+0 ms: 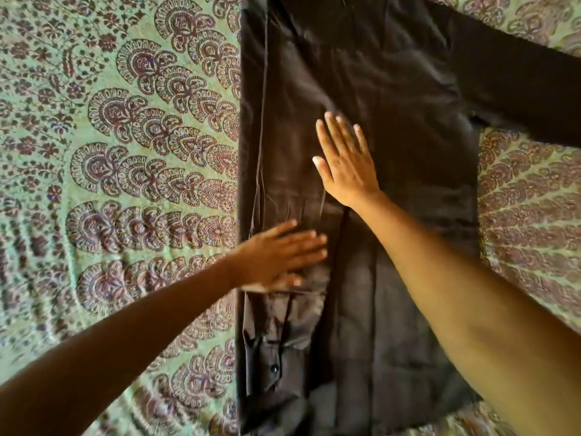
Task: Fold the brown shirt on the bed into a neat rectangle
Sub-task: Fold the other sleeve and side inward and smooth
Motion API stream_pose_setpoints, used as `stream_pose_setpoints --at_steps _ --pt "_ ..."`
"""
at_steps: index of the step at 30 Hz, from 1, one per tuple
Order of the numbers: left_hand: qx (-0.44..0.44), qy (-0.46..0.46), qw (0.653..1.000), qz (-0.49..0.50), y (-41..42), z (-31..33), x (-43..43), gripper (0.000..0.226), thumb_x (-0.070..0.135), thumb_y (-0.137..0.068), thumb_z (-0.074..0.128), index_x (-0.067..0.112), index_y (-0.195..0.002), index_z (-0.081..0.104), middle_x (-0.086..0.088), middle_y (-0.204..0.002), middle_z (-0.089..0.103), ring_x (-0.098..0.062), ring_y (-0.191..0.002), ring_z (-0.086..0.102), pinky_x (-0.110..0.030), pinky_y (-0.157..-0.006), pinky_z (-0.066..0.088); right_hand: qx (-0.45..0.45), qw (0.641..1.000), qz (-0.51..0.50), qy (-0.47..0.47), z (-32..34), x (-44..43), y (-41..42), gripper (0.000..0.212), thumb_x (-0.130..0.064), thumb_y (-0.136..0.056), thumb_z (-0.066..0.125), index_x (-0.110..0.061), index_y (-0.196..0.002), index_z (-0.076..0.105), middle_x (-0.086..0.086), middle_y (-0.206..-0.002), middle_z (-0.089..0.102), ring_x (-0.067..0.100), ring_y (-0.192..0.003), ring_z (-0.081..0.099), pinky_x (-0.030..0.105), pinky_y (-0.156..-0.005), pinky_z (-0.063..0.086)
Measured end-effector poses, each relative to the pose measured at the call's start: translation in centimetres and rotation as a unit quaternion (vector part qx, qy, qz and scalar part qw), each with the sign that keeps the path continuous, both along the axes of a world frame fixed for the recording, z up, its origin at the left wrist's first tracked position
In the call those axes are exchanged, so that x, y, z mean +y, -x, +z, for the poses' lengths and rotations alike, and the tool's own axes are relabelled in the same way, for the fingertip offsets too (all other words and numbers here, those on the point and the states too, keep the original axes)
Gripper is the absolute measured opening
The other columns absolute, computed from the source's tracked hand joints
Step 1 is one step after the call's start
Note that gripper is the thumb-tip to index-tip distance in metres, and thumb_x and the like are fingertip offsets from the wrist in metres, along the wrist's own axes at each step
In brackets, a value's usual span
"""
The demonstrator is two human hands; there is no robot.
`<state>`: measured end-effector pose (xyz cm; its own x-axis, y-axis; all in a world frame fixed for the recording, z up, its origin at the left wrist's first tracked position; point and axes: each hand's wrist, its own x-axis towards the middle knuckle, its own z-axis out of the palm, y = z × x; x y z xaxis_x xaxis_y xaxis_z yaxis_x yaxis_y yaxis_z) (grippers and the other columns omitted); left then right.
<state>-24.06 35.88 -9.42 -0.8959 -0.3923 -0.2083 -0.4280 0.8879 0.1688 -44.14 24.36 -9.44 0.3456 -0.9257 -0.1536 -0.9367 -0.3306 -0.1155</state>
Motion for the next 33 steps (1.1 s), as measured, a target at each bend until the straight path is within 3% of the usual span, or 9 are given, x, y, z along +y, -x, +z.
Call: stream_pose_setpoints --at_steps 3,9,12,15,19,21,25,28,33 --pt "-0.027 -0.006 0.999 0.028 0.1 -0.3 -1.6 0.057 0.048 -0.094 0.028 0.021 -0.145 0.03 -0.006 -0.151 0.03 -0.023 -0.138 0.033 -0.046 -0.113 0.017 -0.011 0.994 0.098 -0.044 -0.3 1.2 -0.1 0.059 -0.042 -0.096 0.021 -0.017 -0.149 0.014 0.006 -0.157 0.011 0.02 -0.144 0.012 0.036 -0.115 0.004" --pt "0.037 -0.057 0.987 -0.143 -1.6 -1.6 11.0 0.054 0.052 -0.094 0.024 0.032 -0.145 0.026 0.0 -0.152 0.029 -0.019 -0.141 0.025 -0.048 -0.116 0.004 0.019 0.994 0.073 -0.08 -0.5 1.6 -0.3 0.057 -0.036 -0.1 0.028 -0.021 -0.149 0.004 0.002 -0.158 -0.002 0.016 -0.145 0.0 0.035 -0.116 -0.001" --pt "0.042 -0.074 0.988 -0.13 -2.4 -1.3 15.9 0.055 0.051 -0.094 0.03 0.03 -0.145 0.026 0.001 -0.153 0.023 -0.018 -0.141 0.023 -0.046 -0.118 0.002 0.044 0.992 0.057 -0.105 0.4 1.4 -0.7 0.057 -0.038 -0.1 0.025 -0.023 -0.149 0.0 -0.001 -0.157 -0.008 0.014 -0.145 -0.005 0.037 -0.116 -0.001" --pt "0.065 -0.088 0.992 -0.057 -2.1 0.5 16.5 0.052 0.044 -0.095 0.033 0.027 -0.144 0.03 -0.003 -0.153 0.027 -0.019 -0.14 0.027 -0.043 -0.117 0.011 0.005 0.991 0.015 -0.129 1.5 1.9 -1.3 0.059 -0.038 -0.099 0.03 -0.018 -0.149 0.005 0.005 -0.158 -0.001 0.019 -0.145 0.001 0.038 -0.116 0.001" --pt "0.119 -0.068 0.983 0.125 -0.6 3.2 14.2 0.043 0.028 -0.083 0.045 0.021 -0.123 0.059 -0.009 -0.141 0.047 -0.024 -0.131 0.036 -0.04 -0.108 0.025 -0.154 0.977 -0.128 -0.078 3.9 6.1 -0.8 0.061 -0.036 -0.096 0.037 -0.003 -0.145 0.025 0.017 -0.151 0.027 0.028 -0.139 0.026 0.04 -0.114 0.017" --pt "0.114 -0.054 0.967 0.223 0.5 4.4 12.7 0.039 0.029 -0.078 0.045 0.022 -0.11 0.066 -0.009 -0.136 0.052 -0.024 -0.128 0.037 -0.04 -0.106 0.027 -0.212 0.954 -0.205 -0.059 5.5 9.0 0.6 0.064 -0.038 -0.089 0.036 0.0 -0.14 0.035 0.02 -0.144 0.039 0.032 -0.132 0.038 0.04 -0.11 0.025" --pt "0.106 -0.031 0.925 0.365 4.2 7.0 10.6 0.04 0.031 -0.073 0.043 0.018 -0.1 0.069 -0.009 -0.122 0.061 -0.023 -0.116 0.041 -0.038 -0.094 0.042 -0.251 0.92 -0.293 -0.066 7.6 13.3 5.6 0.061 -0.038 -0.089 0.037 -0.002 -0.138 0.039 0.019 -0.141 0.043 0.03 -0.13 0.041 0.036 -0.109 0.026" --pt "0.115 -0.043 0.901 0.417 8.3 8.9 9.4 0.038 0.034 -0.073 0.045 0.02 -0.101 0.068 -0.004 -0.107 0.066 -0.021 -0.103 0.052 -0.034 -0.085 0.043 -0.254 0.904 -0.338 -0.061 9.0 14.1 10.2 0.05 -0.027 -0.096 0.046 -0.004 -0.14 0.038 0.017 -0.142 0.043 0.031 -0.129 0.041 0.034 -0.105 0.028" --pt "0.065 -0.076 0.908 0.407 15.9 9.8 8.2 0.038 0.04 -0.066 0.056 0.021 -0.097 0.068 0.002 -0.098 0.067 -0.024 -0.088 0.065 -0.034 -0.073 0.053 -0.27 0.882 -0.383 -0.057 10.1 13.4 17.4 0.047 -0.024 -0.096 0.046 -0.008 -0.14 0.038 0.015 -0.141 0.045 0.031 -0.127 0.044 0.037 -0.102 0.033"
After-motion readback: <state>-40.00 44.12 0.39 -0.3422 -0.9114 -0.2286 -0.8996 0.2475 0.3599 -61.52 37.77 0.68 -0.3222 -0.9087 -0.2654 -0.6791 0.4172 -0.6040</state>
